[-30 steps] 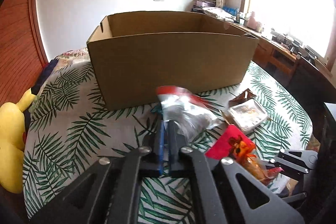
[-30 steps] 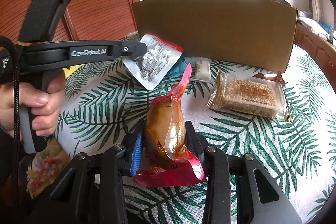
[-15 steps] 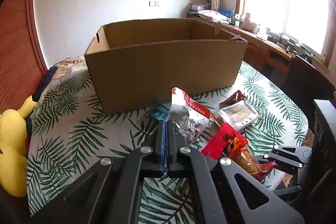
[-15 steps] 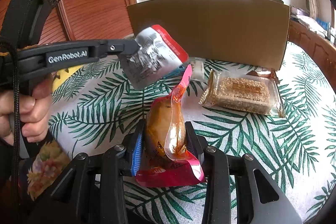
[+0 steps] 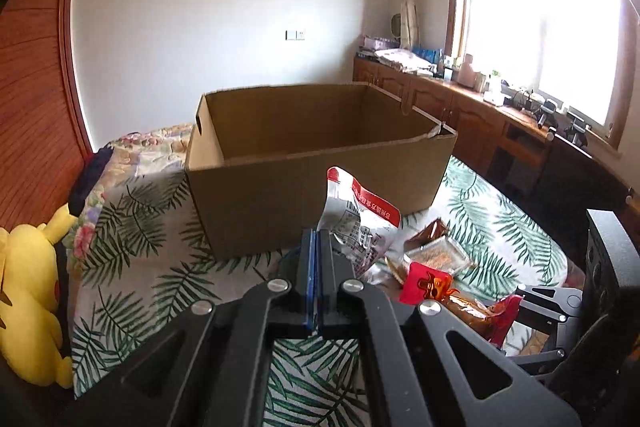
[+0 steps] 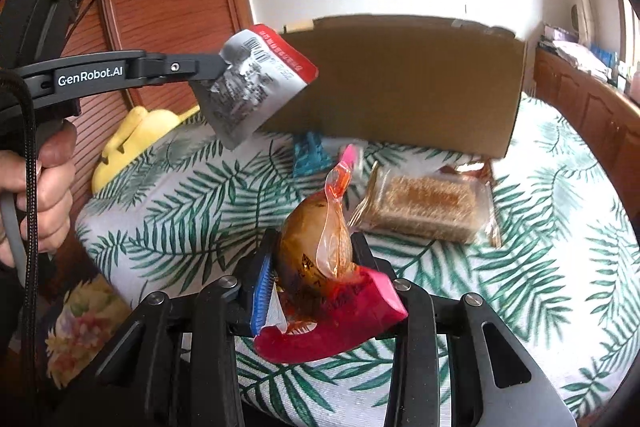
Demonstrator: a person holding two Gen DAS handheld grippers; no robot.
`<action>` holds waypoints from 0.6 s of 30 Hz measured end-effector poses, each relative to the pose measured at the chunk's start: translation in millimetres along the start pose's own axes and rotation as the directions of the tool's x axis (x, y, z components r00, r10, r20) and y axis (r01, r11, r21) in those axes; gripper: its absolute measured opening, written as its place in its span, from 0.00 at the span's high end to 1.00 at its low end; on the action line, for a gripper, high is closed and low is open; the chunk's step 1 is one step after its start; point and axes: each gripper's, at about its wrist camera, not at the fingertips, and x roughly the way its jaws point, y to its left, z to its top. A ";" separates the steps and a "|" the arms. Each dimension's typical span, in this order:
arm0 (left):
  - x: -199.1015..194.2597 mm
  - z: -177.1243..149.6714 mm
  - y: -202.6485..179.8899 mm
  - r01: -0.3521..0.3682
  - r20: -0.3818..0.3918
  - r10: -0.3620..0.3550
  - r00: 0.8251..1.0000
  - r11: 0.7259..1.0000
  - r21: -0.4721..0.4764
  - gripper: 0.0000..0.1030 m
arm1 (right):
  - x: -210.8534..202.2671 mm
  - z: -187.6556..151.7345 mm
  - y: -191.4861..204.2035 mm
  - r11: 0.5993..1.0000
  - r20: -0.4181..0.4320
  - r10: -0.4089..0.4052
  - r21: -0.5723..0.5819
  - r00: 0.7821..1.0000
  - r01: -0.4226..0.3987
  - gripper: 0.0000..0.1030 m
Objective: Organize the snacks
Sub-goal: 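Carry both packets over the box and open both tools to drop them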
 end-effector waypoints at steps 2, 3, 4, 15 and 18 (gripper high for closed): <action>-3.2 5.8 -0.6 -0.003 0.014 0.003 1.000 1.000 0.001 1.00 | -5.2 4.8 -0.8 1.000 0.013 -0.006 -0.009 1.000 0.006 0.66; -3.7 7.9 -1.0 -0.004 0.017 0.004 1.000 1.000 0.000 1.00 | -7.2 6.6 -0.9 1.000 0.017 -0.007 -0.015 1.000 0.008 0.66; -4.3 9.7 -1.1 -0.002 0.020 0.002 1.000 1.000 -0.001 1.00 | -9.0 7.5 -0.6 1.000 0.017 -0.011 -0.022 1.000 0.012 0.66; -13.3 38.9 -5.7 0.020 0.074 -0.020 0.997 1.000 0.005 1.00 | -35.0 38.5 -8.0 0.998 0.090 -0.032 -0.056 0.995 0.037 0.66; -12.3 52.1 -1.7 0.023 0.090 -0.023 0.996 1.000 0.005 1.00 | -43.7 55.5 -10.4 0.997 0.118 -0.033 -0.071 0.992 0.042 0.66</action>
